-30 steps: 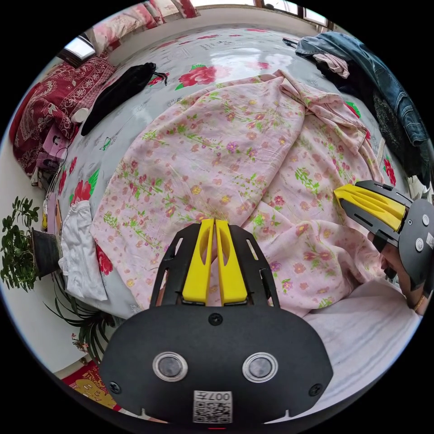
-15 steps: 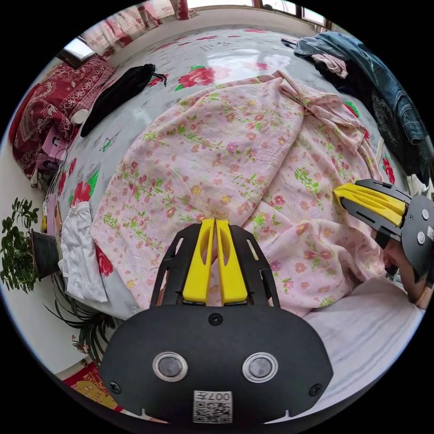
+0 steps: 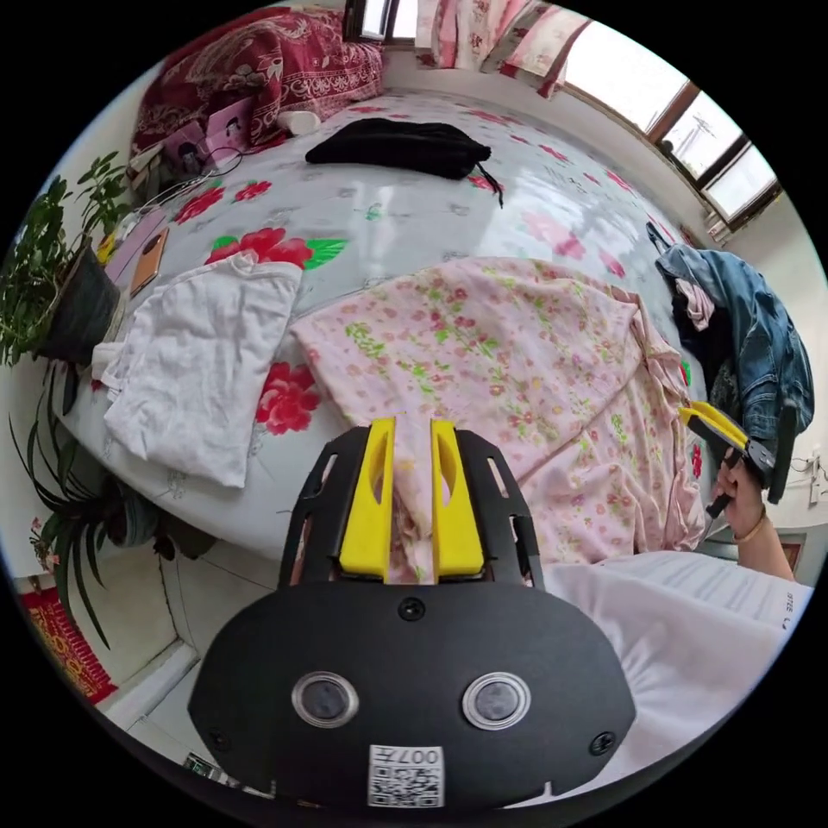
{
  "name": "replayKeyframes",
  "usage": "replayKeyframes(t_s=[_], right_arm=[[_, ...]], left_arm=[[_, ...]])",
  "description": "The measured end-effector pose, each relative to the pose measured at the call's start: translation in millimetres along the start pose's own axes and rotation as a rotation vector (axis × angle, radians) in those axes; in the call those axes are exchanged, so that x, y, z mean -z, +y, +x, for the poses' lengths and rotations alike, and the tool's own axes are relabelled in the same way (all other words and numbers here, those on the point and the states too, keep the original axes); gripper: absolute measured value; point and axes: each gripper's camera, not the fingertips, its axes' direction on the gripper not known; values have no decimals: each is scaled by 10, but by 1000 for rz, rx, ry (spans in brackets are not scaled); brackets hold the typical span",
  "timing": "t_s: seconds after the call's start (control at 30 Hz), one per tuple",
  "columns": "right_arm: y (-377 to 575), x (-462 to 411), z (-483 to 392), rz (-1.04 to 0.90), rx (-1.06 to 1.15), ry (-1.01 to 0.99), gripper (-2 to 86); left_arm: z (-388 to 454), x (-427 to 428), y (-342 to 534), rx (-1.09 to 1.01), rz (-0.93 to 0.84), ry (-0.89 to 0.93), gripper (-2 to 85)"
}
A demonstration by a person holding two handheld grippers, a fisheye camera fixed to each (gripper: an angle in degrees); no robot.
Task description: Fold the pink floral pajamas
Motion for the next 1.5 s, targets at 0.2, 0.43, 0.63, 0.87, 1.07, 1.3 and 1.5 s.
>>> replayKeyframes(t_s=[0.2, 0.43, 0.63, 0.87, 1.07, 1.3, 1.5], right_arm=[[-279, -415, 19, -99, 65, 58, 103], [-418, -732, 132, -273, 32, 6, 18], [-1024, 552, 664, 76, -31, 10, -1], [-1468, 2796, 1027, 627, -123, 138, -3], [-812, 3002, 1151, 748, -109, 21, -3], [457, 1632, 1161, 387, -81, -43, -2], [1172, 672, 933, 88, -89, -115, -2]], left_arm=[[26, -409, 113, -73, -103, -93, 110], [174, -378, -335, -279, -47, -132, -6], [-324, 719, -1550, -201, 236, 35, -9], [-510, 2212, -2416, -101, 590, 122, -9], [-637, 2082, -2060, -99, 560, 140, -10], [-731, 999, -1157, -189, 252, -86, -10], [-980, 211, -470, -83, 28, -76, -10]])
